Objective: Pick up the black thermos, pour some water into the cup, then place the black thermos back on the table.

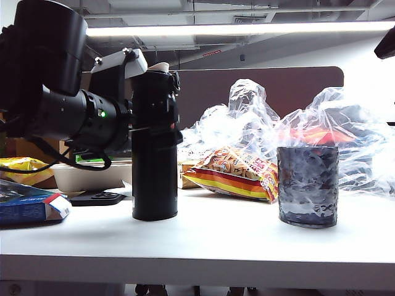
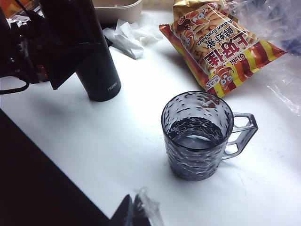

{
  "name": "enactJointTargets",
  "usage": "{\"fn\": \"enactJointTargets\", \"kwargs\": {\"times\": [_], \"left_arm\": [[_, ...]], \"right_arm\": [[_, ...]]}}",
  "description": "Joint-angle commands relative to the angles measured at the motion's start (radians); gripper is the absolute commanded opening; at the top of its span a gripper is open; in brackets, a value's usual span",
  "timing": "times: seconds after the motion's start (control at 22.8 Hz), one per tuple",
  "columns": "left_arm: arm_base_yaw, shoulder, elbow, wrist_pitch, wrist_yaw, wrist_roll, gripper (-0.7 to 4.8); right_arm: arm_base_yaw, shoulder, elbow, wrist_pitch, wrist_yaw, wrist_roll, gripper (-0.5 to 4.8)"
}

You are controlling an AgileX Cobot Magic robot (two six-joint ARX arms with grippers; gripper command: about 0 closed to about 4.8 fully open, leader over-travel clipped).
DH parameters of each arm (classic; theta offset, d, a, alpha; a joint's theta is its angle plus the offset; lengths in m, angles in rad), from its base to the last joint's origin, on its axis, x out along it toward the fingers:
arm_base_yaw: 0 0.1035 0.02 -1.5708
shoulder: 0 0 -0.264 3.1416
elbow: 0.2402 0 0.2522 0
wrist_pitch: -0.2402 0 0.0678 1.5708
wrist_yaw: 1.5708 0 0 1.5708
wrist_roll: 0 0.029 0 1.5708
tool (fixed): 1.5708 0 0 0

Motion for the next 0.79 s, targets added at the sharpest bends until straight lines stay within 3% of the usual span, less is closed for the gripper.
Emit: {"fn": "enactJointTargets", "kwargs": {"times": [0.04,0.13,0.22,0.35,0.53,0.57,0.7,0.79], "left_arm": [[-0.005,-0.069,0.002,-0.064,0.100,-0.013,4.79],[-0.016,-0.117,0.002,-0.165,0.126,-0.022,4.79],[-0.024,-0.196,0.002,-0.364,0.166,-0.026,4.79],[-0.023,-0.297,0.002,-0.490,0.178,-0.021,4.79],[-0.023,-0.454,0.002,-0.827,0.201,-0.057,4.79],[-0.023,-0.518,0.002,-0.909,0.219,-0.067,4.37],[-0.024,-0.761,0.002,-1.093,0.276,-0.067,0.11],[-0.023,-0.892,0.002,-1.145,0.268,-0.085,-0.05]], "right_arm": [[0.002,-0.001,0.002,0.006,-0.006,-0.018,-0.02],[0.002,-0.001,0.002,0.006,-0.006,-0.018,-0.02],[0.002,-0.001,0.002,-0.016,-0.006,-0.018,-0.02],[0.002,-0.010,0.003,-0.042,-0.006,-0.018,-0.02],[0.002,-0.045,0.003,-0.075,-0.006,-0.029,-0.02],[0.002,-0.060,0.003,-0.092,-0.005,-0.034,-0.02],[0.002,-0.105,0.003,-0.130,-0.006,-0.041,-0.02],[0.002,-0.123,0.003,-0.140,-0.005,-0.016,-0.02]]}}
